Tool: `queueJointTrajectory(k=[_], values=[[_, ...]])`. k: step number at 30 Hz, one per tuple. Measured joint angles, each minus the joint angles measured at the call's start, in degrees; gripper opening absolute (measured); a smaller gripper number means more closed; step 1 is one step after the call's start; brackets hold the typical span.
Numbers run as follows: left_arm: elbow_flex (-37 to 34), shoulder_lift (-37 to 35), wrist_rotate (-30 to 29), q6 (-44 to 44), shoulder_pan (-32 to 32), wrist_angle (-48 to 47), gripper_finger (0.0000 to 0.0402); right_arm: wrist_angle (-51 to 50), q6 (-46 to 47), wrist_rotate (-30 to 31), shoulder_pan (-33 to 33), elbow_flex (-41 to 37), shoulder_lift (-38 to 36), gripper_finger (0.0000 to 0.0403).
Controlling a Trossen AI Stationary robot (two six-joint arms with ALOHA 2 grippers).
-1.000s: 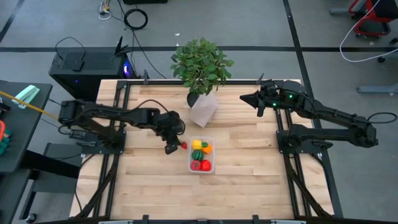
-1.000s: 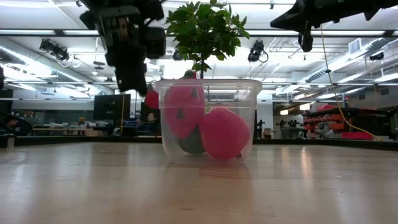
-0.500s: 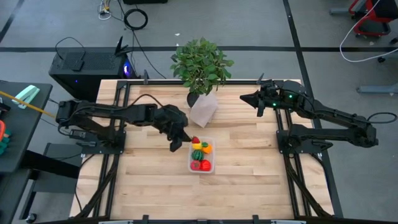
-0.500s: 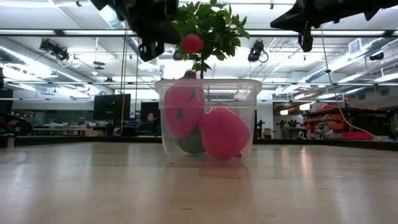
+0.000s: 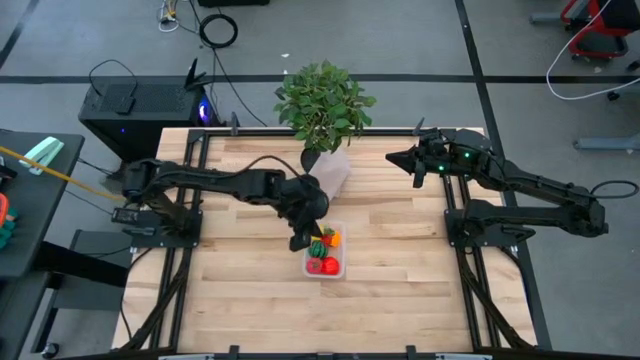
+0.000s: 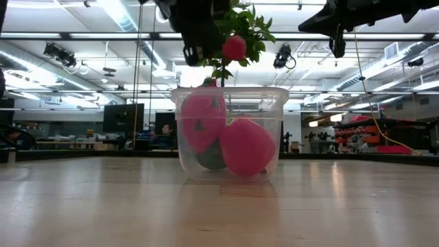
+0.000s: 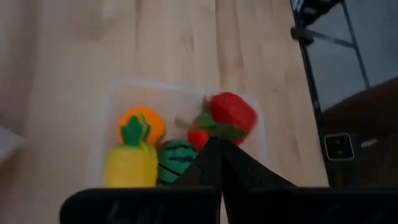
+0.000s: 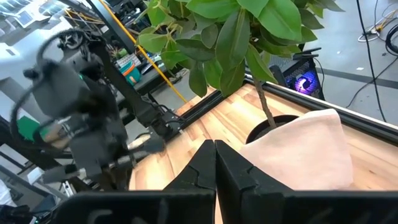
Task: Pick and placing Produce into tupperware
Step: Put the red strawberry into the transparent bin
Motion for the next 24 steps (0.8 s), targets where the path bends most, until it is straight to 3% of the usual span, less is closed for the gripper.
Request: queueJointTrajectory(k=[5, 24], values=[[0.0, 2.7, 3.3, -0.3, -1.0, 0.1, 0.0, 0.0, 0.0, 0.0, 0.0, 0.0, 0.0, 0.0003], [0.1, 5.2, 3.1, -1.1, -1.9, 6.1, 0.0007, -0.4, -0.2, -0.5, 0.0, 0.0, 0.0, 0.0005]])
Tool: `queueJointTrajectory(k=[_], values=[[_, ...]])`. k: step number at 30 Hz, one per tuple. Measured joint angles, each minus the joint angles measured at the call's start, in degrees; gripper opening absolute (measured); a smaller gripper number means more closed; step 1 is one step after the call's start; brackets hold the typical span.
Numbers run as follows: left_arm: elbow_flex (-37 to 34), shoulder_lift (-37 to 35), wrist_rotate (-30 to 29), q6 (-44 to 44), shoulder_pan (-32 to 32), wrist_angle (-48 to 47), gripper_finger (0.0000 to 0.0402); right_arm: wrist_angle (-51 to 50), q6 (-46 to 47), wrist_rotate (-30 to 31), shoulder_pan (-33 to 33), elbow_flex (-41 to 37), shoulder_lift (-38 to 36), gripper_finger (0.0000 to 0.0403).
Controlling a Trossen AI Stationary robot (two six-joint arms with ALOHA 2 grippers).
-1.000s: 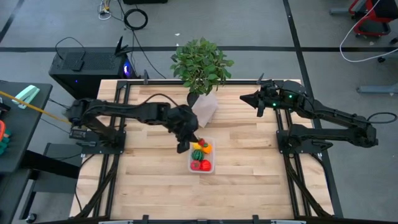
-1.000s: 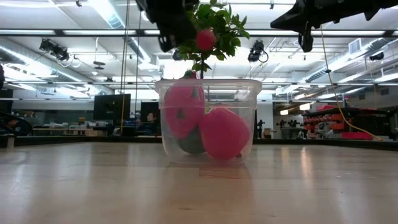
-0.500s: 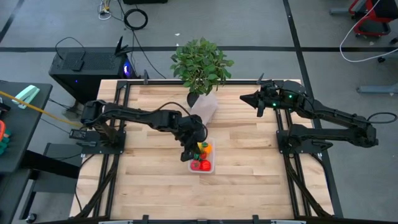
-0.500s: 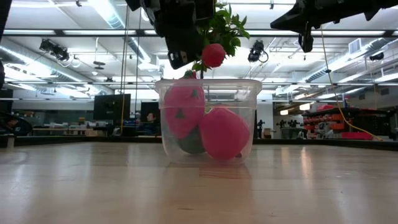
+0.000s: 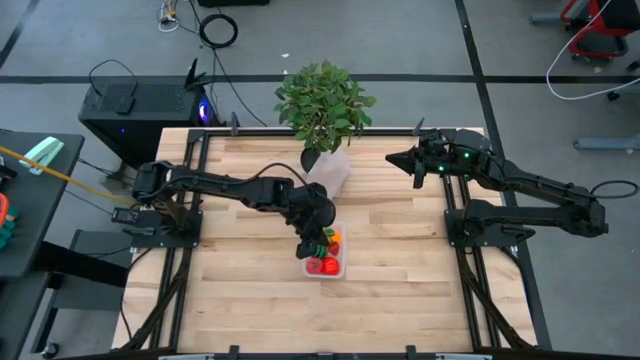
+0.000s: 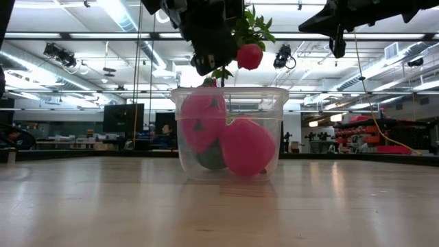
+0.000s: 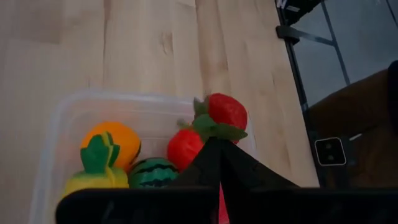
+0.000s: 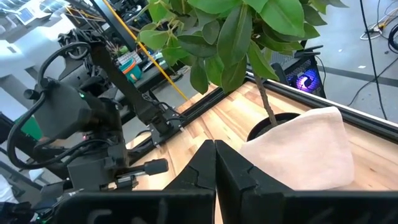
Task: Pick and placing Produce into tupperware
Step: Put the red strawberry into the transparent bin, then return to Home Position
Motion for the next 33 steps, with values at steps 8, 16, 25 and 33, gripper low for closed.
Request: queueJointTrajectory(k=[8, 16, 25, 33], values=[[0.0, 0.0, 0.0, -0.7, 0.0, 0.0, 0.0045, 0.0, 0.0, 0.0, 0.0, 0.0, 0.0, 0.0006], [0.0, 0.0, -0.4, -0.5, 0.0, 0.0, 0.0085, 0.0, 0.0, 0.0, 0.0, 0.0, 0.0, 0.0006], [0.0, 0.0, -0.5, -0.4, 0.0, 0.0, 0.0109, 0.0, 0.0, 0.0, 0.0, 0.0, 0.0, 0.0006], [0.0, 0.0, -1.6, 1.0, 0.0, 0.4, 0.0071, 0.0, 0.0, 0.0, 0.0, 0.0, 0.0, 0.0005]])
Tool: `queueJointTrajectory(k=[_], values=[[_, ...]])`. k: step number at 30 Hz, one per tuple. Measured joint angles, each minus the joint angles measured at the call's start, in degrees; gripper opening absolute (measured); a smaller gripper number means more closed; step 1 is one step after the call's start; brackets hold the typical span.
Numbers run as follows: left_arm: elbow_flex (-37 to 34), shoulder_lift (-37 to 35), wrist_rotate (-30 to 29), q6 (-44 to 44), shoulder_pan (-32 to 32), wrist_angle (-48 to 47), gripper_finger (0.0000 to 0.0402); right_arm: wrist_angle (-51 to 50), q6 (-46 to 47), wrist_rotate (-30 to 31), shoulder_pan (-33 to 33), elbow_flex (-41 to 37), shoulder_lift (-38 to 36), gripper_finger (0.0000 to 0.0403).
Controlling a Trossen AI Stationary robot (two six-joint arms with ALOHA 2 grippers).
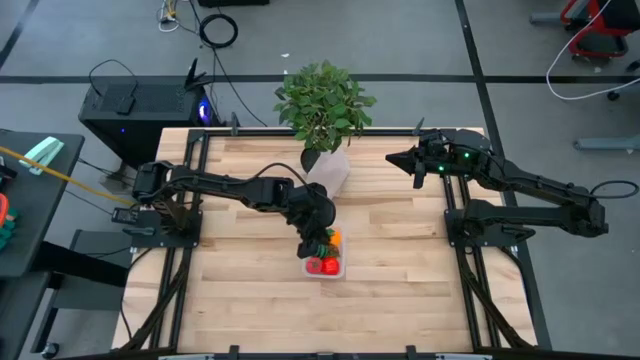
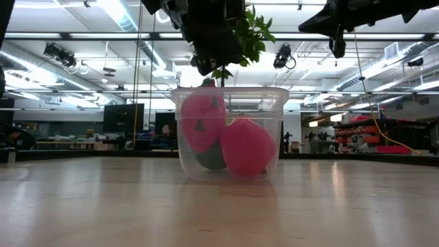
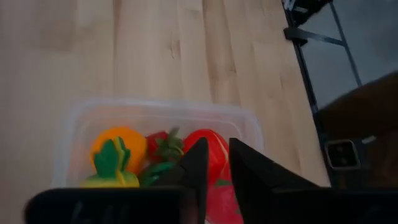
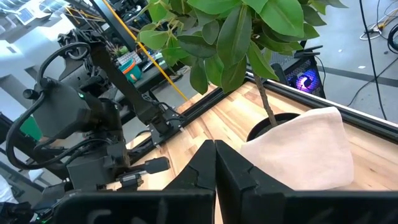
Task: Pick and placing Produce into tupperware
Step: Return to Home Position
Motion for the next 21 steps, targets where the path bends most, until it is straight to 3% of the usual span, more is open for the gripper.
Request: queueJointTrajectory(k=[4, 9, 12, 17, 21], values=[[-0.1, 0.0, -1.4, 1.3, 0.0, 6.5, 0.0015, 0.0, 0.0, 0.0, 0.0, 0.0, 0.0, 0.0006], [-0.1, 0.0, -3.7, 4.5, -0.4, 23.6, 0.0008, 0.0, -0.1, 0.0, 0.0, 0.0, 0.0, 0.0006], [-0.1, 0.0, -10.6, 5.2, -0.4, 32.6, 0.0005, 0.0, -0.4, 0.0, 0.0, 0.0, 0.0, 0.0006], [-0.1, 0.0, -28.7, 3.1, -1.2, 49.9, 0.0004, 0.0, -0.4, 0.0, 0.0, 0.0, 0.0, 0.0006], [-0.1, 0.0, -30.5, 4.1, -1.4, 63.1, 0.0003, 0.0, -0.4, 0.0, 0.0, 0.0, 0.0, 0.0006]])
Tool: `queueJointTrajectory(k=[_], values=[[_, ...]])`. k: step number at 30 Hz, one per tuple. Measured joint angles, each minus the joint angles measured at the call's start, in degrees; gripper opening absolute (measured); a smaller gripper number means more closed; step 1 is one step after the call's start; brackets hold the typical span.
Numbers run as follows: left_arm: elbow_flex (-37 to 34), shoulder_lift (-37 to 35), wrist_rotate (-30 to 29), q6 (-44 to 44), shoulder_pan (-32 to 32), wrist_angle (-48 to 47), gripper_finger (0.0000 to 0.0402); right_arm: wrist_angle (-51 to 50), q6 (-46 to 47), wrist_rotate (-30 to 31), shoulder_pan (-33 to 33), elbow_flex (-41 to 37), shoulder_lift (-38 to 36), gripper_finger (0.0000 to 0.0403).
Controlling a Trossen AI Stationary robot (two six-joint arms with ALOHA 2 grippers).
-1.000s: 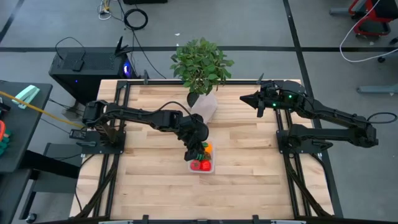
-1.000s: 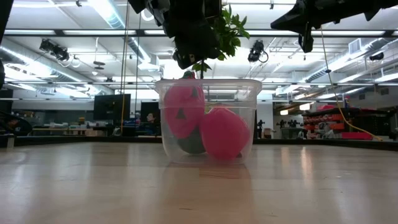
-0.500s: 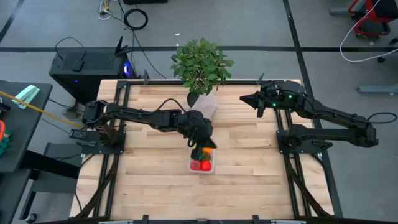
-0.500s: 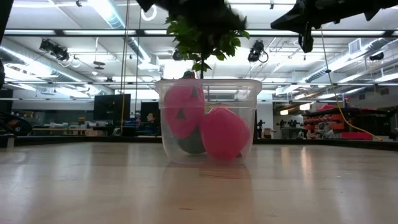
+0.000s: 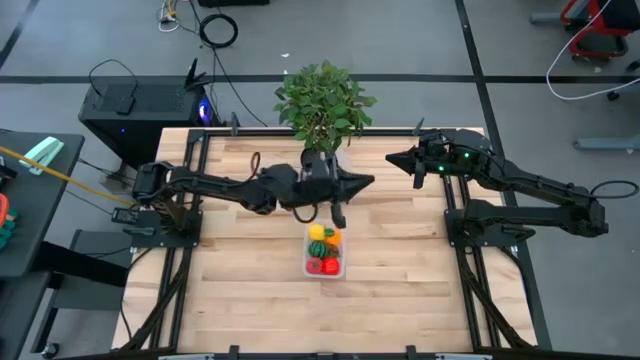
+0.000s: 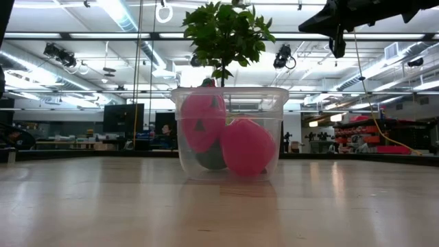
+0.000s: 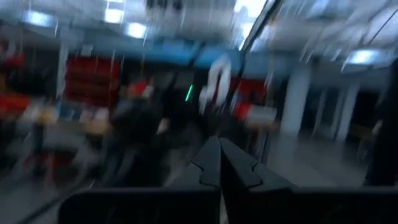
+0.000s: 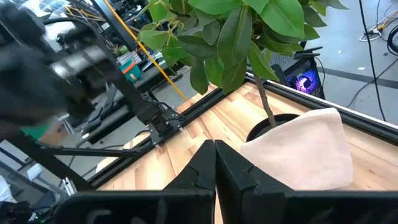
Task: Pick and placing Produce into tupperware
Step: Return to Home Position
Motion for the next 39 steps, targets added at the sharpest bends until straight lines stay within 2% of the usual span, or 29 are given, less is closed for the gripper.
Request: queueJointTrajectory(k=[3, 11, 17, 22, 25, 28, 36, 39], values=[[0.0, 0.0, 1.8, 0.5, -0.1, 10.0, 0.0002, 0.0, 0.0, 0.0, 0.0, 0.0, 0.0, 0.0006], [0.0, 0.0, 1.5, 3.4, 0.0, 29.9, 0.0001, 0.0, 0.0, -0.5, 0.0, 0.0, 0.0, 0.0006], [0.0, 0.0, 1.5, 7.8, 0.0, 49.0, 0.0001, 0.0, 0.0, -1.0, 0.0, 0.0, 0.0, 0.0003], [-2.2, -1.5, 2.1, 11.5, 0.0, 50.0, 0.0002, 0.0, 0.0, -1.0, 0.0, 0.0, 0.0, 0.0004], [-9.9, -5.7, 0.6, 13.8, -0.3, 49.8, 0.0001, -0.1, 0.0, -1.0, 0.0, 0.0, 0.0, 0.0004], [-20.4, -12.5, -2.1, 15.9, -0.4, 49.9, 0.0002, -0.6, 0.2, -1.1, 0.0, 0.0, 0.0, 0.0003], [-47.5, -31.2, -0.6, 14.7, 1.2, 49.9, 0.0001, -0.5, 0.7, -1.1, 0.0, 0.0, 0.0, 0.0003], [-55.2, -38.1, -1.5, 14.5, 1.2, 50.0, 0.0001, -0.5, 1.6, -1.1, 0.0, 0.0, 0.0, 0.0003]])
